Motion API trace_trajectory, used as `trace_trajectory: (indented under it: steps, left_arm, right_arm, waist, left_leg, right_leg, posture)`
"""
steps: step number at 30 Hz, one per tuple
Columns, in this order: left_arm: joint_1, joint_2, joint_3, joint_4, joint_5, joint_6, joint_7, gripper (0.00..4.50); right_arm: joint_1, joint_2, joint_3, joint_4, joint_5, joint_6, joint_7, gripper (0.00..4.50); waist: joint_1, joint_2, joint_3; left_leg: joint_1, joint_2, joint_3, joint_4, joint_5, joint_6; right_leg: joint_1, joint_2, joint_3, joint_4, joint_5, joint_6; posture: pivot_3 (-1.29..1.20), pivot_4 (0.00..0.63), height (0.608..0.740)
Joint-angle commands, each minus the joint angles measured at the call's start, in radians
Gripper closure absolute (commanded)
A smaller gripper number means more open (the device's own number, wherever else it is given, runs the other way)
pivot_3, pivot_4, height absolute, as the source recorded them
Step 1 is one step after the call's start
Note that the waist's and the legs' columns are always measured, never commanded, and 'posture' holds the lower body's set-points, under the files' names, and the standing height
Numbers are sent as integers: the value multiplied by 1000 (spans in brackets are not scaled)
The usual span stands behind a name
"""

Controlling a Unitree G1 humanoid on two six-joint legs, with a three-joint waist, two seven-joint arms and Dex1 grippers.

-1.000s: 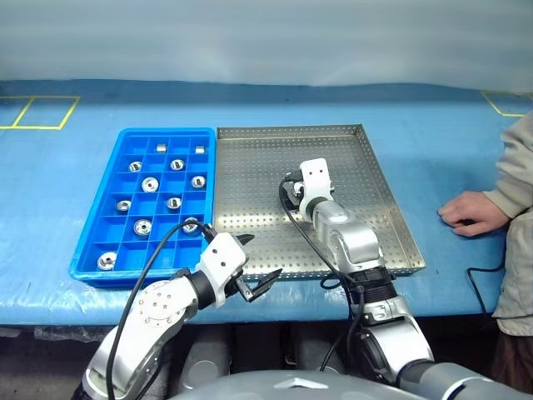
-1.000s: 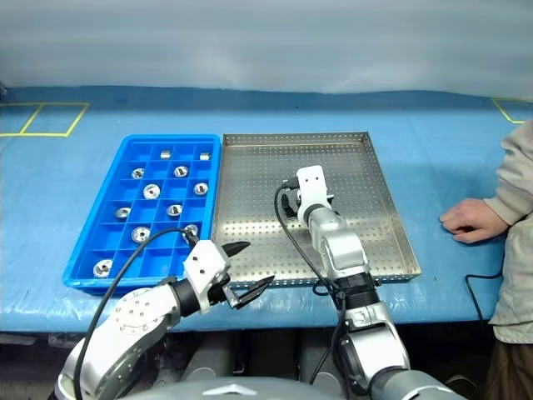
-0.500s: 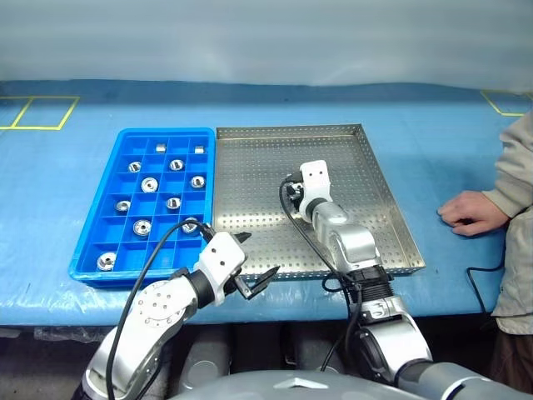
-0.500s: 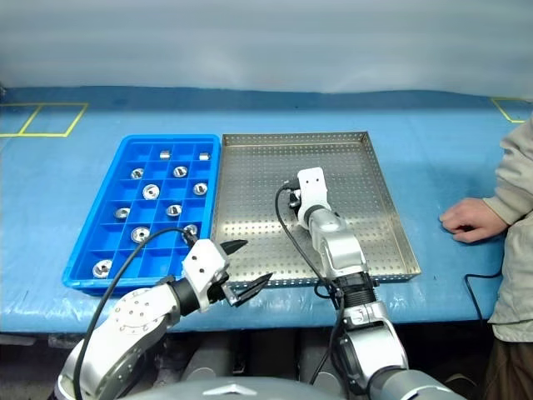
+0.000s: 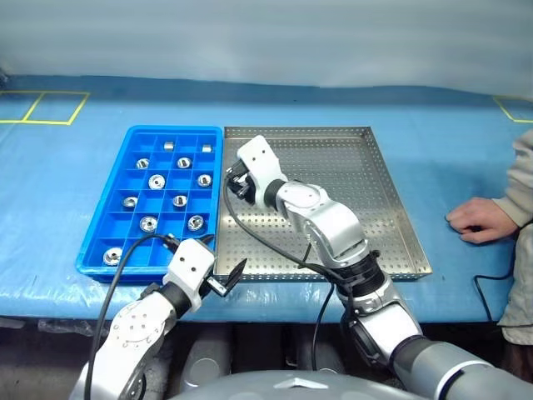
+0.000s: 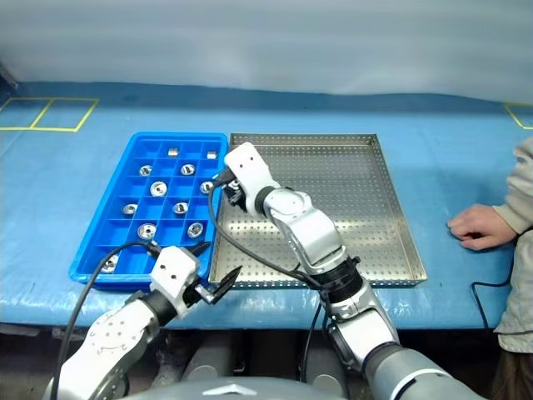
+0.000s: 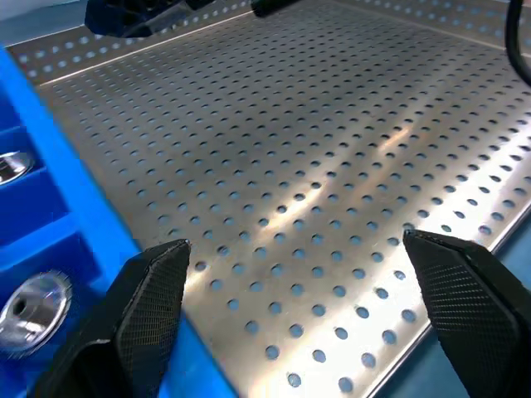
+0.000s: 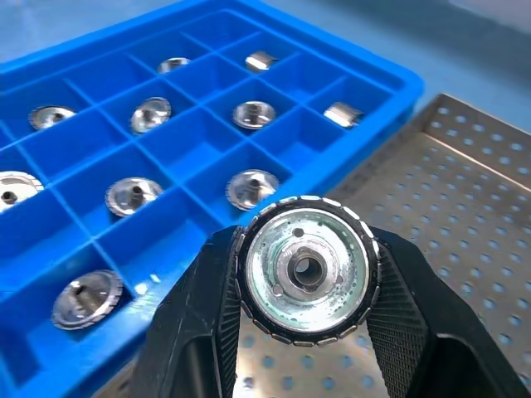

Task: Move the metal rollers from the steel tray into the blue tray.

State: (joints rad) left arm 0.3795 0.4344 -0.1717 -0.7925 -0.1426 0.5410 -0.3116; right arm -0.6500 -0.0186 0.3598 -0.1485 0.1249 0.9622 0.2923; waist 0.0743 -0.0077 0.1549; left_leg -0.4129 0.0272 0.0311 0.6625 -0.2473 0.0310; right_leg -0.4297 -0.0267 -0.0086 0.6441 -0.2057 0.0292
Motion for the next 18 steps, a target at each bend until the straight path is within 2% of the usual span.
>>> trace_trajectory:
  steps: [1,12,18]
  left_arm:
    - [53,-7,40,-74,5,-43,12,0]
    - [274,-16,112,-97,-3,-215,-19,0]
    - [325,-47,134,-102,23,-234,11,0]
  right_arm:
    - [-34,26,36,-58,33,49,41,2788]
    - [-8,54,139,-54,66,105,96,2788]
    - [5,72,168,-21,69,84,103,2788]
  waist:
    - [13,0,0]
    - [38,0,0]
    - [53,0,0]
  left_leg:
    - [0,0,0,0,0,0]
    - [-1,1,-1,0,0,0]
    - [-2,1,-2,-1,0,0]
  right_leg:
    - [0,0,0,0,-1,-2]
    - [-1,-1,-4,0,-4,-6]
    - [-2,-1,-5,0,-4,-6]
  posture:
    - [338,150,740]
    - [397,150,740]
    - [440,150,740]
